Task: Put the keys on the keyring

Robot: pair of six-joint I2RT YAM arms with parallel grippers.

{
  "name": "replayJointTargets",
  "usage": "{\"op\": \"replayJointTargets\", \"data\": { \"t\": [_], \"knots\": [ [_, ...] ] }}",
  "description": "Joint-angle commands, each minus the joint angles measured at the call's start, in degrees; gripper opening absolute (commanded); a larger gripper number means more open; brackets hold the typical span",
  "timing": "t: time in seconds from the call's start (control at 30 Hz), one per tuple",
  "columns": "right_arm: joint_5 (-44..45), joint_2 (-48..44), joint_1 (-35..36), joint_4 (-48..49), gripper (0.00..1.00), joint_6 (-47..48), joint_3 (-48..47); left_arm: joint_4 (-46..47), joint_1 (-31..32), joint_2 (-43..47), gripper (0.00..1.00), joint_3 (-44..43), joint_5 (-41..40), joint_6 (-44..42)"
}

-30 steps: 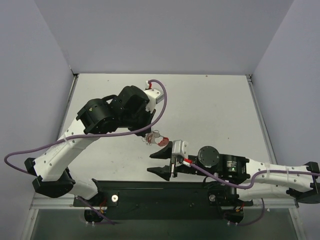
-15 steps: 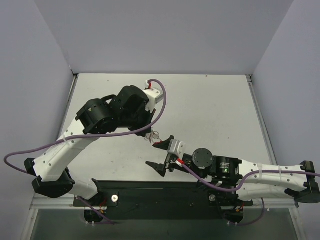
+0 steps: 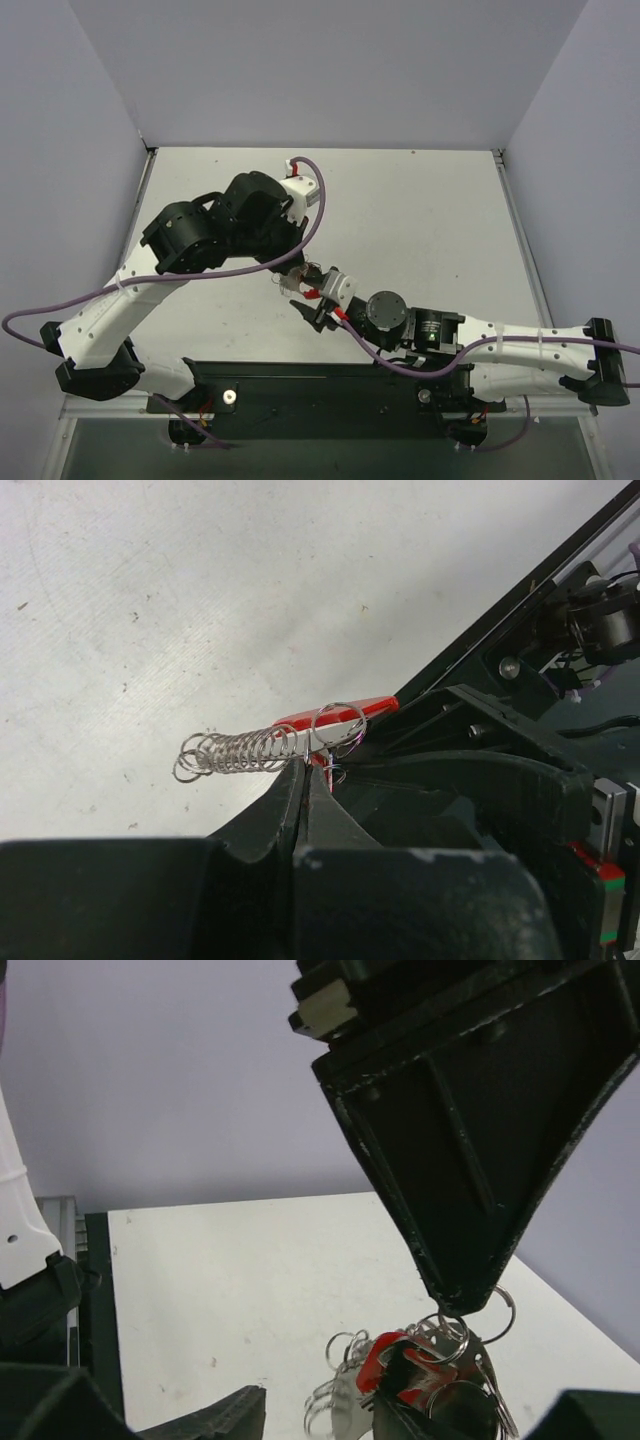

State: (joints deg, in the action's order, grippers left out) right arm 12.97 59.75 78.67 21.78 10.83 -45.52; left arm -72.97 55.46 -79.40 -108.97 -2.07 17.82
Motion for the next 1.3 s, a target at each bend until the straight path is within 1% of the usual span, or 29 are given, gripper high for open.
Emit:
{"op": "replayJointTargets", "data": {
  "t": [0.0, 0.1, 0.13, 0.17, 0.4, 0.5, 0.57, 0.6, 0.63, 0.67, 1.27],
  "knots": [
    [3.3, -0.2, -1.4, 7.0, 0.42, 0.2, -2.2, 4.6, 0.2, 2.2, 0.00, 0.5, 2.1, 0.7],
    [3.2, -0.4, -2.6, 8.7, 0.40, -0.8, -1.8, 4.8, 0.3, 2.4, 0.00, 0.9, 2.1, 0.6],
    [2.9, -0.5, -2.9, 9.3, 0.40, -1.5, -1.7, 4.9, 0.3, 2.5, 0.00, 1.2, 3.4, 0.6],
    [2.8, -0.4, -3.3, 9.5, 0.37, -2.0, -1.8, 5.1, 0.3, 2.6, 0.00, 1.4, 3.4, 0.5],
    [1.9, -0.1, -6.6, 10.6, 0.31, -6.5, -1.5, 6.2, 0.3, 2.7, 0.00, 2.0, 5.1, 0.5],
    [1.7, -0.6, -7.7, 12.1, 0.26, -7.9, -1.0, 6.2, 0.3, 3.0, 0.00, 2.4, 5.0, 0.5],
    [1.0, -0.8, -8.5, 12.1, 0.17, -8.5, -0.5, 6.3, 0.3, 3.0, 0.00, 2.5, 4.9, 0.5],
    [0.7, -0.9, -8.7, 12.2, 0.12, -8.9, -0.5, 6.3, 0.3, 3.3, 0.00, 2.6, 4.9, 0.5],
    [0.4, -0.8, -8.8, 11.8, 0.03, -9.2, -0.5, 6.3, 0.3, 3.3, 0.00, 2.6, 4.8, 0.5],
    [0.1, -0.9, -9.0, 11.6, 0.00, -9.2, -0.5, 6.3, 0.3, 3.2, 0.00, 2.6, 4.6, 0.5],
    [0.7, -2.1, -10.0, 8.9, 0.00, -9.6, 0.3, 1.9, 0.3, 4.2, 0.00, -0.5, 2.4, -0.1]
  ]
}}
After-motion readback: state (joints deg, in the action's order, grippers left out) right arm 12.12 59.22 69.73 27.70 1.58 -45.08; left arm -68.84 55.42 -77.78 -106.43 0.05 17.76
